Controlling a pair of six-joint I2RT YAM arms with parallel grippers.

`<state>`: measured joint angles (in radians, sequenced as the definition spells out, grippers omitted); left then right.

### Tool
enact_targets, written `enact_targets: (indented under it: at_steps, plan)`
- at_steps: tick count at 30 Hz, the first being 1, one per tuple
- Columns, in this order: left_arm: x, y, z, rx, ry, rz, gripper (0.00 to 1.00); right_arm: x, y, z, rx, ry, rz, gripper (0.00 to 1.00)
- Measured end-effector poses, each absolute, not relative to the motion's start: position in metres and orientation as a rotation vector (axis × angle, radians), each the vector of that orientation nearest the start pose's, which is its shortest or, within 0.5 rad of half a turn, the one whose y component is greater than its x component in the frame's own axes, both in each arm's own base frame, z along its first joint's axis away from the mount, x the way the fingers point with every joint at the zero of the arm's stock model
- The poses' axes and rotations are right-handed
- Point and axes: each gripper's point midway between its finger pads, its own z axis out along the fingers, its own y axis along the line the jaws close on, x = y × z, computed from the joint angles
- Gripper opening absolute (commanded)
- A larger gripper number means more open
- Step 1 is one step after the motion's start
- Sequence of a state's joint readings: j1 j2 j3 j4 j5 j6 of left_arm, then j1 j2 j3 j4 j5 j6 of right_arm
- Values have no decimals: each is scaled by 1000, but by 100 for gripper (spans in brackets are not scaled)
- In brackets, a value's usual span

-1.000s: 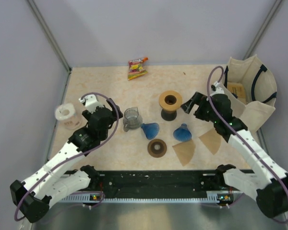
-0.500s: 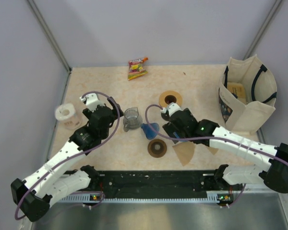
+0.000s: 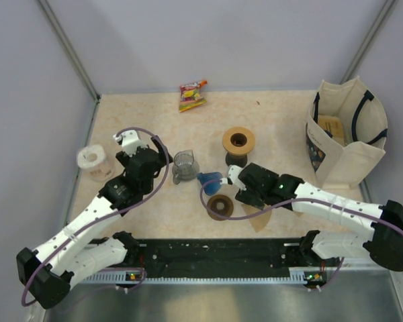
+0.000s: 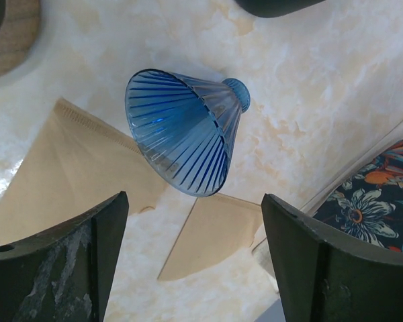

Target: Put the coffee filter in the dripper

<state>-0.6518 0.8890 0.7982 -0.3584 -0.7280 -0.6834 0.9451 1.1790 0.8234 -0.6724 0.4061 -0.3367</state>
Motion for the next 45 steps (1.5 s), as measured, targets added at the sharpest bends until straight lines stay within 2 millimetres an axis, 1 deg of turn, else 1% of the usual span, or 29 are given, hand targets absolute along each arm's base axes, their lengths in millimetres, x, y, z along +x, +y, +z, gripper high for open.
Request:
enact_targets:
  at_steps: [2,6,9,13,17,19,23,28,35,38,40,42,45]
  plan:
    - [290,-98,229,-469,1850,-159,99,215,154,105,-1415,2071,-313,74]
    - [290,-98,228,-470,1850,-155,99,219,151,95,-1440,2048,-349,69]
    - [290,-98,227,-469,1851,-151,99,227,156,95,-1414,2027,-353,63]
    - [290,-98,227,-470,1851,-150,99,240,161,96,-1370,2010,-353,60]
    - [290,-97,227,-468,1852,-146,99,247,164,95,-1344,2003,-350,51]
    - [290,-96,227,-471,1849,-140,99,248,162,92,-1341,2006,-353,49]
    - [290,-94,228,-477,1842,-135,99,248,160,87,-1354,2017,-359,35]
    - [288,-92,231,-484,1830,-138,99,248,161,86,-1364,2012,-354,21]
    - [288,-89,231,-494,1821,-121,99,250,160,87,-1359,2006,-371,8]
    - [288,-88,233,-497,1816,-123,99,251,159,89,-1356,2004,-375,4]
    - [287,-87,234,-499,1811,-125,99,251,159,93,-1343,1995,-370,1]
    - [287,-87,236,-501,1807,-128,99,250,159,99,-1328,1984,-353,0]
    - [287,-86,237,-504,1803,-128,99,248,161,114,-1289,1953,-312,0]
